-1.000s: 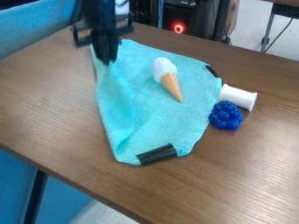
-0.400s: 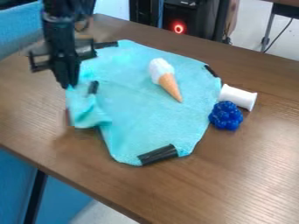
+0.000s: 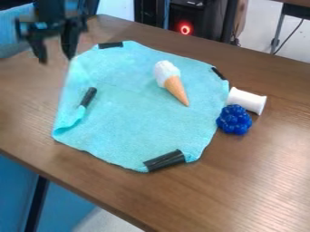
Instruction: Unfold the cloth from top right to bottom left
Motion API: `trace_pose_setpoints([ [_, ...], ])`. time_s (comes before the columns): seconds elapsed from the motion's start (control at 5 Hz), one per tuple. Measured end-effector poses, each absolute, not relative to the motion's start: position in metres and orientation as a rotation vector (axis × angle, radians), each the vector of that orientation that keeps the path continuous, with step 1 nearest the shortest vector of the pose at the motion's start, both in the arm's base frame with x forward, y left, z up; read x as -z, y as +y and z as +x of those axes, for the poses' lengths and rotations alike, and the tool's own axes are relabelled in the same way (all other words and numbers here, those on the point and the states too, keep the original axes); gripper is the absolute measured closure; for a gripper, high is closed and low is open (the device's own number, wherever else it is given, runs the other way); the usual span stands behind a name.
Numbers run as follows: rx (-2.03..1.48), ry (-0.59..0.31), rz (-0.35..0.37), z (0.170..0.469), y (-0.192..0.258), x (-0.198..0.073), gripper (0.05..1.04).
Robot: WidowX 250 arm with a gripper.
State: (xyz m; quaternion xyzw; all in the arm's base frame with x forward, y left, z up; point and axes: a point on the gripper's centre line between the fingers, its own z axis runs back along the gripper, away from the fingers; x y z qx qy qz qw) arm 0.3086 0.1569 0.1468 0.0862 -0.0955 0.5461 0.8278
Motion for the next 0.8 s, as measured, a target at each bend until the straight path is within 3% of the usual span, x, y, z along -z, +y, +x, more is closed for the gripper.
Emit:
trace_pose_setpoints([
  [0.2, -1.095, -0.152, 0.333, 0.309, 0.165, -0.162, 0.101],
  [0.4, -1.090, -0.082, 0.186, 0.312, 0.139, -0.150, 0.082],
  [0.6, -1.065, -0.067, 0.123, 0.309, 0.115, -0.131, 0.082],
  [0.8, -0.975, -0.081, 0.110, 0.308, 0.085, -0.116, 0.083],
])
